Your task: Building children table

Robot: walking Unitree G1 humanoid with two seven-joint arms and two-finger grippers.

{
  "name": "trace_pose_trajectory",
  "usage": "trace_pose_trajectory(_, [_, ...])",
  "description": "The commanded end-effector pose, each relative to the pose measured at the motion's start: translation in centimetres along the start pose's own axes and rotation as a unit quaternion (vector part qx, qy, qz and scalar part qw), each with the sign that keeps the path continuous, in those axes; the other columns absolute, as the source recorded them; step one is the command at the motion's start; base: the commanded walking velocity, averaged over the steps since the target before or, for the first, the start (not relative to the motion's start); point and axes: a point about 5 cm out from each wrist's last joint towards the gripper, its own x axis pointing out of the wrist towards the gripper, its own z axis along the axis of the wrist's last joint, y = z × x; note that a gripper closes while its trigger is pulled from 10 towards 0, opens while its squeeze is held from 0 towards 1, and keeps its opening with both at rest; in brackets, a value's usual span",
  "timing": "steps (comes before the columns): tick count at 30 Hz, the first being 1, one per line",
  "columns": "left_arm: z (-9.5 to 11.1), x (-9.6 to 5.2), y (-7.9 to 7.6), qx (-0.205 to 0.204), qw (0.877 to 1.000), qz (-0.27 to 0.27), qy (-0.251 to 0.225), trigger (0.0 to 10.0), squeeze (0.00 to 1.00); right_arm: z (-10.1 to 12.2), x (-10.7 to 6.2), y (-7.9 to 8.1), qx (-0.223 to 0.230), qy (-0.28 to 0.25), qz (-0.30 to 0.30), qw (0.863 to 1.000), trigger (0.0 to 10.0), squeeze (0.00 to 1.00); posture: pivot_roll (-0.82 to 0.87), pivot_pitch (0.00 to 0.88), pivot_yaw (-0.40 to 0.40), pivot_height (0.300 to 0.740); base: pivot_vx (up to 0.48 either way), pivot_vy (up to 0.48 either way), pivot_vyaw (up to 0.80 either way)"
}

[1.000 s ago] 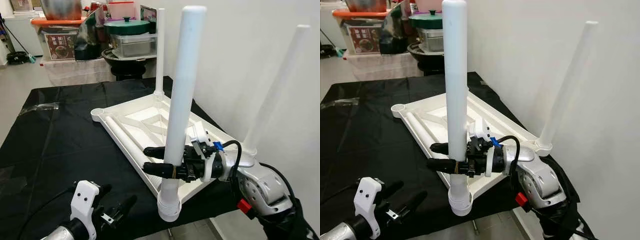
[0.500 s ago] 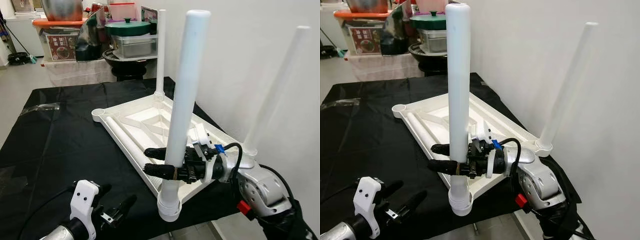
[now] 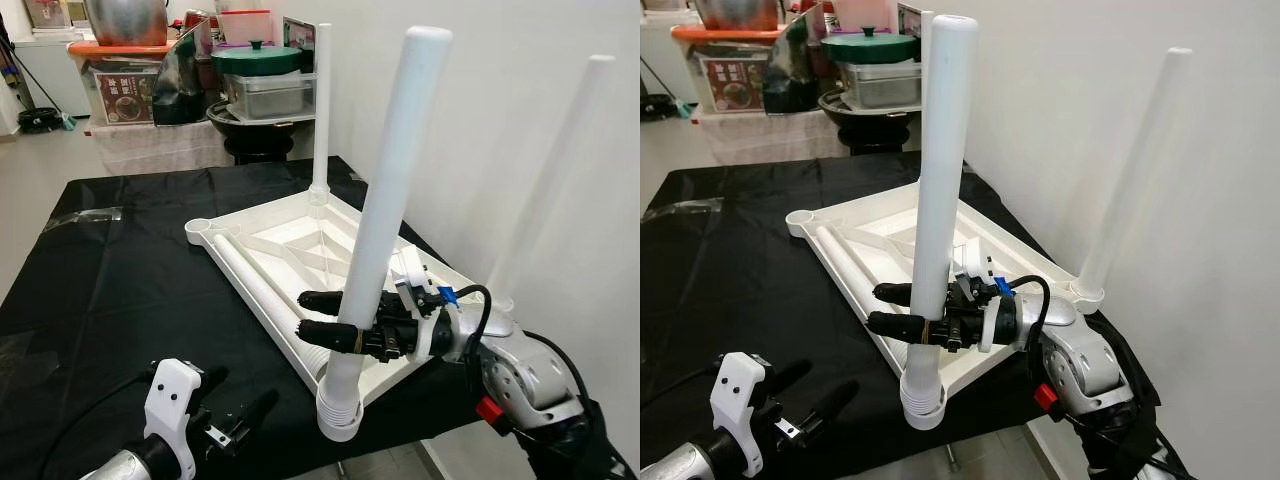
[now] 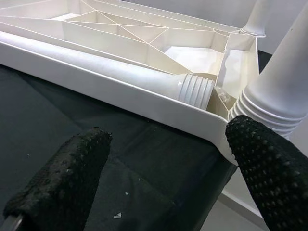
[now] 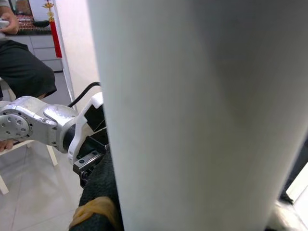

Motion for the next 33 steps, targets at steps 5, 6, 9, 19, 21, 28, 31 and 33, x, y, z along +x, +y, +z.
trace_pose_trajectory(5, [0.2,0.1,-0.2,-0.002,1.000,-0.012,0.001,10.0,0.00,-1.1,-0.7,0.3,0.022,0.020,-0.003,1.000,10.0,0.00,0.13,0.000,-0.031,0.740,0.000,0.000,0.00])
trace_pose_trajectory(6, [0.2,0.2,-0.2,-0.002,1.000,-0.012,0.001,10.0,0.00,-1.1,-0.9,0.4,0.028,0.017,-0.005,0.999,10.0,0.00,0.13,0.000,-0.031,0.740,0.000,0.000,0.00])
trace_pose_trajectory(9, [0.2,0.2,-0.1,-0.002,1.000,-0.013,0.001,10.0,0.00,-1.1,-1.0,0.4,0.042,0.006,-0.010,0.999,10.0,0.00,0.13,0.000,-0.033,0.740,0.000,0.000,0.00])
trace_pose_trajectory(19, [0.2,0.4,-0.2,-0.002,1.000,-0.014,0.000,10.0,0.00,-1.9,-0.6,1.2,0.056,0.004,-0.004,0.998,10.0,0.00,0.13,0.000,-0.032,0.740,0.000,0.000,0.00])
trace_pose_trajectory(21, [0.2,0.4,-0.2,-0.002,1.000,-0.015,-0.001,10.0,0.00,-2.0,-0.6,1.2,0.055,0.007,-0.002,0.998,10.0,0.00,0.13,0.000,-0.032,0.740,0.000,0.000,0.00])
trace_pose_trajectory(28, [0.3,0.7,-0.3,-0.001,1.000,-0.016,-0.003,10.0,0.00,-2.3,-0.5,1.3,0.034,0.035,0.012,0.999,10.0,0.00,0.13,0.000,-0.037,0.740,0.000,0.000,0.00])
trace_pose_trajectory(31, [0.3,0.7,-0.3,-0.002,1.000,-0.016,-0.004,10.0,0.00,-2.4,-0.3,1.4,0.030,0.039,0.017,0.999,10.0,0.00,0.13,0.000,-0.038,0.740,0.000,0.000,0.00])
trace_pose_trajectory(33, [0.2,0.7,-0.4,-0.003,1.000,-0.016,-0.004,10.0,0.00,-2.4,-0.2,1.4,0.029,0.040,0.019,0.999,10.0,0.00,0.13,0.000,-0.041,0.740,0.000,0.000,0.00])
